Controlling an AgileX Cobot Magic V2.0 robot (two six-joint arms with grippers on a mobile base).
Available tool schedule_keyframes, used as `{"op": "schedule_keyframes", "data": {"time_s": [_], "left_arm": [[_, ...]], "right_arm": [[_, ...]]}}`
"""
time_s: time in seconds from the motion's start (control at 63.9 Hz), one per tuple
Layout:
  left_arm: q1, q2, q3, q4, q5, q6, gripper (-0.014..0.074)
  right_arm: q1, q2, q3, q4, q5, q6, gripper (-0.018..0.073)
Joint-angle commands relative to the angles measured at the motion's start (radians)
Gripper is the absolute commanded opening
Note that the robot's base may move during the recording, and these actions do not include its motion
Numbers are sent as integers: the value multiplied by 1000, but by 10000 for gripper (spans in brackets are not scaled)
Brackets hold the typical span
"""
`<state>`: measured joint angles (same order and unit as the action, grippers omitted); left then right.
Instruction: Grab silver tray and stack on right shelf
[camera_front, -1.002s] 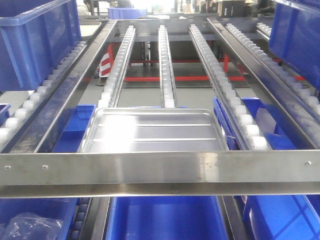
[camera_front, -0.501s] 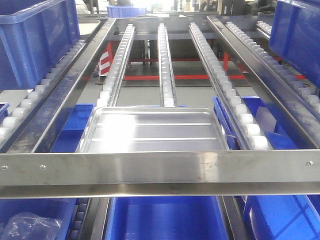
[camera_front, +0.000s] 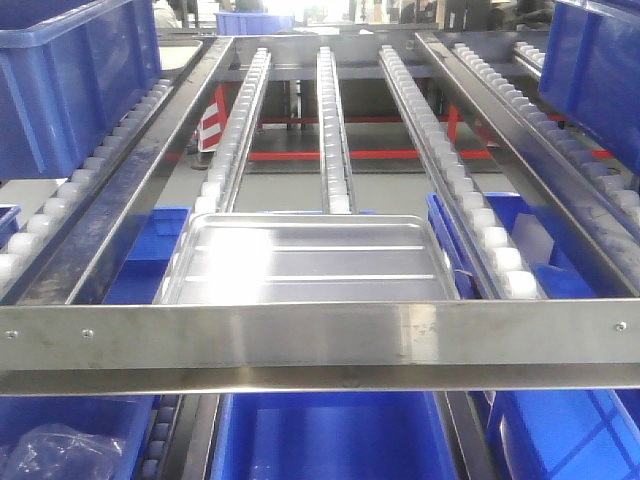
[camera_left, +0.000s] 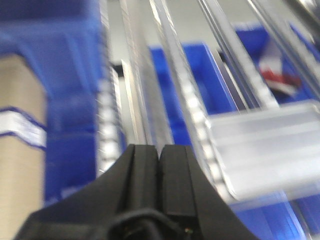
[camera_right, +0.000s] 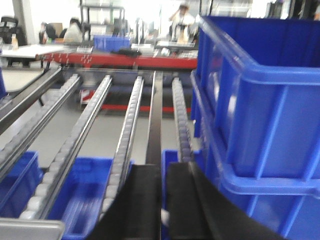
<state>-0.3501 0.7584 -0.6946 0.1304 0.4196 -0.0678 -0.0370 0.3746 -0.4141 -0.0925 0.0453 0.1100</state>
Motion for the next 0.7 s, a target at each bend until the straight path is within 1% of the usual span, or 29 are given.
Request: {"op": "schedule_keyframes", "data": {"time_s": [0.0, 0.078, 0.125, 0.172, 0.313, 0.344, 0.423, 0.517, 0.564, 0.595, 0.642, 0.689], "left_arm": [[-53, 52, -40, -5, -93, 2, -96], [-87, 90, -46, -13, -102, 2, -92], [-101, 112, -55, -24, -104, 2, -61], [-110, 131, -64, -47, -104, 2, 11], [-114, 188, -101, -157, -104, 2, 364], [-114, 200, -110, -183, -104, 2, 392], [-114, 228, -132, -214, -97, 2, 392], [-114, 263, -166, -229, -72, 2, 392], [-114, 278, -174, -227, -82, 5, 391], [-114, 287, -174, -244, -114, 5, 392], [-114, 299, -182, -267, -127, 5, 392], [-114, 317, -202, -281, -100, 5, 392]], "right_arm": [[28, 65, -67, 7, -39, -9, 378], [69, 117, -83, 13, -30, -9, 466], [98, 149, -91, 15, -29, -9, 482], [129, 180, -100, 16, -29, -9, 482], [244, 295, -150, 16, -29, -9, 482], [266, 321, -162, 16, -26, -9, 482], [327, 395, -209, 38, 14, -9, 482], [379, 497, -293, 110, 136, -9, 482], [383, 547, -341, 148, 210, -9, 480], [383, 590, -377, 176, 274, -9, 480], [379, 639, -431, 186, 337, -9, 480], [376, 689, -475, 186, 391, -9, 480]]}}
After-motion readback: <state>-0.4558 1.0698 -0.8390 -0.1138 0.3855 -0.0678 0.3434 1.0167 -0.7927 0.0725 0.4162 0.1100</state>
